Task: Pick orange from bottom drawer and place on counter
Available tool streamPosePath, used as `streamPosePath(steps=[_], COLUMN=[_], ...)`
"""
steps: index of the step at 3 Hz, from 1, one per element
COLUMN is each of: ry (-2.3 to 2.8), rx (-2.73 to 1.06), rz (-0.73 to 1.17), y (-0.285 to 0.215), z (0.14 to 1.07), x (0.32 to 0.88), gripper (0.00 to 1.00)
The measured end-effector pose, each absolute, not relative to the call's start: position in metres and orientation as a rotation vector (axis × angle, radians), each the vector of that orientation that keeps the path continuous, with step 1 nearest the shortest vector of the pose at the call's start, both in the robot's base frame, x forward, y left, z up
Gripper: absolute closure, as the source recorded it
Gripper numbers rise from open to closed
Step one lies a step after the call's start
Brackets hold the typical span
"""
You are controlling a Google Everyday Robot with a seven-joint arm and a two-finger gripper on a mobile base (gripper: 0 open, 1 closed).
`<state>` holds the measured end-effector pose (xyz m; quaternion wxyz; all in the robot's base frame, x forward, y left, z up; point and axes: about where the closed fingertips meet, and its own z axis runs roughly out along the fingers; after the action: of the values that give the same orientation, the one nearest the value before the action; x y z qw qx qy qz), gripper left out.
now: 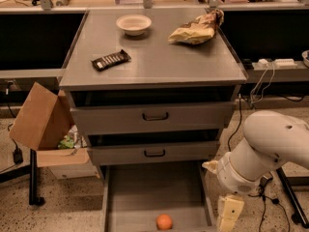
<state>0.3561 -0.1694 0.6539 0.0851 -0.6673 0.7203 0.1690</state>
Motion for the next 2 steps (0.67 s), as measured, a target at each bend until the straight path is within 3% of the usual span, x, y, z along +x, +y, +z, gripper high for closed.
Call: streamPosePath(steps=[2], ry=[2.131], rx=[-2.025], rz=[0.536], y=[-0.169], z=[0.628], x=[0.362], gripper=[0.0])
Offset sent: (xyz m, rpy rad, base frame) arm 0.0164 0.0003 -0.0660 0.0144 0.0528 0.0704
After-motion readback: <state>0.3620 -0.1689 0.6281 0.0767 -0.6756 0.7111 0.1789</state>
